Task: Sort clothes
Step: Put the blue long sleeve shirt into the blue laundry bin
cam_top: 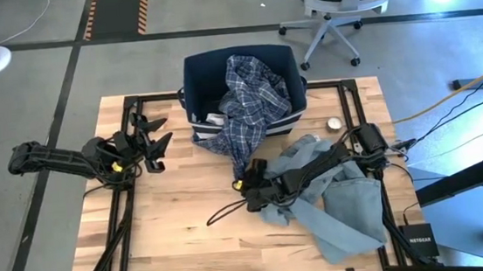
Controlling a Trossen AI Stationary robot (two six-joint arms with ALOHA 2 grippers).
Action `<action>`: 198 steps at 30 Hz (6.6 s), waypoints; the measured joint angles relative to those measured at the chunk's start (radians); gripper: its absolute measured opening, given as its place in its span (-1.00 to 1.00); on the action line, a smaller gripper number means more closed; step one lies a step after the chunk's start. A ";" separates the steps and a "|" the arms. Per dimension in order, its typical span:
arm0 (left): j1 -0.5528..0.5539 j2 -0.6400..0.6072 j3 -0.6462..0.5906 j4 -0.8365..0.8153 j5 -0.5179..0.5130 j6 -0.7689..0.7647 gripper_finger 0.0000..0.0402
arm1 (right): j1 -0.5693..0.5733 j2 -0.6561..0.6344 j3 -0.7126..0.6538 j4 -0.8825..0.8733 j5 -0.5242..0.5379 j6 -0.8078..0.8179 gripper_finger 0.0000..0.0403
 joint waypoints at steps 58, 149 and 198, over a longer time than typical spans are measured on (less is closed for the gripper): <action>0.000 0.000 0.000 -0.001 0.000 0.016 0.03 | -0.433 -0.165 1.055 -0.686 0.220 -0.816 -0.65; 0.000 0.000 -0.001 -0.045 -0.001 0.019 0.03 | -0.104 -0.165 0.087 0.627 -0.042 -0.677 -0.38; 0.000 0.000 -0.001 -0.046 0.000 0.025 0.03 | -0.501 -0.236 1.094 -1.220 -0.120 -0.518 -0.06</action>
